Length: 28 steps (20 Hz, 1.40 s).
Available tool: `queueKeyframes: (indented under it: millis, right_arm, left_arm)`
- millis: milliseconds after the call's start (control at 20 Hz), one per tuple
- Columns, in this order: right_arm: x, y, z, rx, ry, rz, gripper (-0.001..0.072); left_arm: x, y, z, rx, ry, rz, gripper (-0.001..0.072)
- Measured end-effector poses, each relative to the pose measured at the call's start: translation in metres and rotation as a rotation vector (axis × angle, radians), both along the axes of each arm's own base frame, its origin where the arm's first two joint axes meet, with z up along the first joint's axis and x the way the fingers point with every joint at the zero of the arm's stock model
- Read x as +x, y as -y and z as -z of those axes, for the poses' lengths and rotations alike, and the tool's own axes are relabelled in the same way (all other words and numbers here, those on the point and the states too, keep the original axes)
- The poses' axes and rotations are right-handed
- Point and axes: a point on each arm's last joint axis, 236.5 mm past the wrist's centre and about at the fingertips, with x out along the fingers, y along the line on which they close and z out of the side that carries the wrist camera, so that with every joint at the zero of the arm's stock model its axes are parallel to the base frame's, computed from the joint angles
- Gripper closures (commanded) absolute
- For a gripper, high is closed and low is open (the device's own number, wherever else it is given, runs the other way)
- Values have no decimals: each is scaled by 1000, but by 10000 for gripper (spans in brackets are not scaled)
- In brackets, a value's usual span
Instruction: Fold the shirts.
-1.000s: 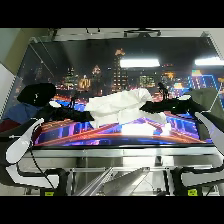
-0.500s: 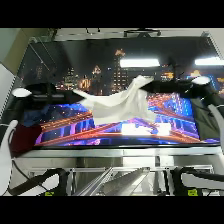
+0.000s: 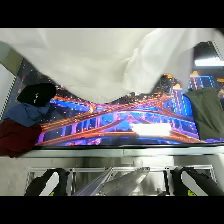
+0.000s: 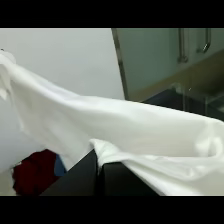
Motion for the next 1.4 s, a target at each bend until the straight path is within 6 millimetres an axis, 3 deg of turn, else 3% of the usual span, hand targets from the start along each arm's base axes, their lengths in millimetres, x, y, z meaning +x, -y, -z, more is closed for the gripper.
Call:
queueKeyframes:
  millis: [50,150,250,350,450,550,650,800,950,1000,1050,1100,1200,1400]
  right_arm:
    - [-13,1,-10,-15,42,26,697]
    - [-17,7,-14,-46,59,91,697]
    - [5,19,1,-76,3,153,697]
    - [38,26,31,-99,-106,161,696]
    - [75,25,75,-111,-247,116,696]
    - [118,17,137,-135,-414,67,696]
    - [157,4,214,-171,-591,14,696]
    - [203,-20,345,-216,-854,-39,696]
    - [231,-38,454,-216,-1037,-26,682]
    - [235,-41,478,-214,-1073,-19,522]
    - [240,-42,494,-201,-1089,-8,370]
    - [246,-42,503,-191,-1093,4,324]
    - [254,-38,506,-173,-1088,15,324]
    - [257,-1,463,-137,-1051,12,335]
  left_arm:
    - [-13,-2,-12,7,39,-40,688]
    - [-22,-8,-20,11,52,-113,687]
    - [-8,-19,-5,-10,-26,-149,687]
    - [21,-30,28,-47,-170,-135,688]
    - [61,-36,86,-64,-365,-105,688]
    - [107,-35,169,-54,-603,-87,690]
    - [141,-25,266,-27,-835,-61,691]
    - [168,-16,406,42,-1080,-58,693]
    - [179,-23,503,73,-1243,-45,695]
    - [183,-29,521,70,-1271,-37,698]
    - [188,-35,533,65,-1288,-24,627]
    - [194,-42,541,62,-1295,-10,416]
    - [212,-61,540,40,-1276,7,414]
    - [240,-104,497,19,-1186,20,414]
